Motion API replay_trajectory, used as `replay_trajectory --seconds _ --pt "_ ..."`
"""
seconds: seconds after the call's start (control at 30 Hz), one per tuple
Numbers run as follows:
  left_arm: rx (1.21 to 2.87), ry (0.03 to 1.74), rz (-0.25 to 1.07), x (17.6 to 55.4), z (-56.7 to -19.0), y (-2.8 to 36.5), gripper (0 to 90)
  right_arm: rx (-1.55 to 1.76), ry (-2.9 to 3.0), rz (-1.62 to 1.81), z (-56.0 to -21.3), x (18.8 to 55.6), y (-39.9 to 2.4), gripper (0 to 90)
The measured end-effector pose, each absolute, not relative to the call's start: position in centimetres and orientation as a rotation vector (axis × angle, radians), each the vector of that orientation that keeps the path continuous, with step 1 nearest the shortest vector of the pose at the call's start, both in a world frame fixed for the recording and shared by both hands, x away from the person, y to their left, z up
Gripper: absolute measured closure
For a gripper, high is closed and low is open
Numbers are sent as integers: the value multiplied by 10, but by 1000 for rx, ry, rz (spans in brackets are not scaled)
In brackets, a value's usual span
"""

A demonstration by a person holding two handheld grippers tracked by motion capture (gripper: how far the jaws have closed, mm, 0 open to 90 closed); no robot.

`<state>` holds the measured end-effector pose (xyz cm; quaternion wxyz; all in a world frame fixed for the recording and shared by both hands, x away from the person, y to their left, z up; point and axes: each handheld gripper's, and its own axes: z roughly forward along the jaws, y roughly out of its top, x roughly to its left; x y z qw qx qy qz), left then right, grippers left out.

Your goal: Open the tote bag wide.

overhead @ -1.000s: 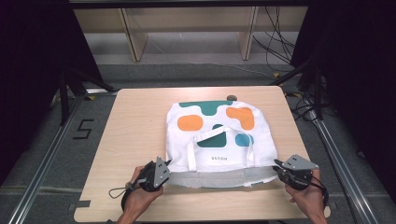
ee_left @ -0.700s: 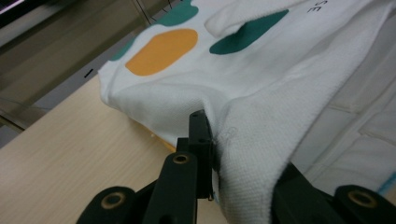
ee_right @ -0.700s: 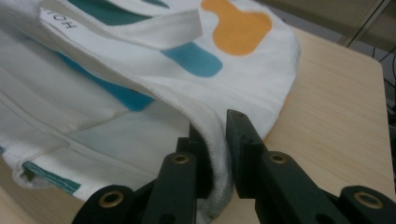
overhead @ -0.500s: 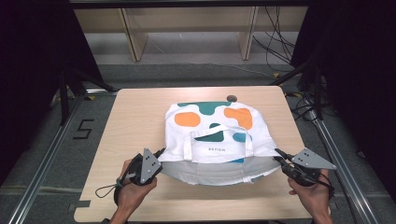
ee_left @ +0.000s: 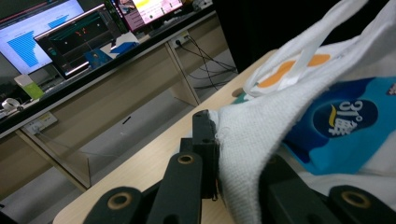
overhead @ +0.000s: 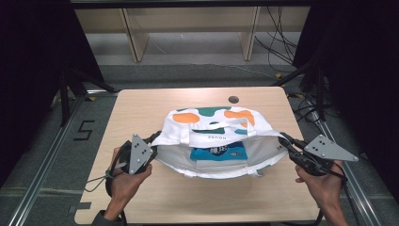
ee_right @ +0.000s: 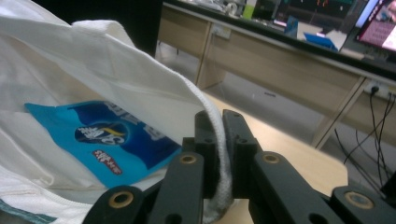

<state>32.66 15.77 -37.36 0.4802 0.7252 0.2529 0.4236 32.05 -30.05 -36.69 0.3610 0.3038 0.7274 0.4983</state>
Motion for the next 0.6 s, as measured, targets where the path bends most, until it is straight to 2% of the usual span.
replay_trajectory --seconds 0.6 --pt "1624 550 1100 317 -312 165 869 678 1809 1415 -294 316 -302 874"
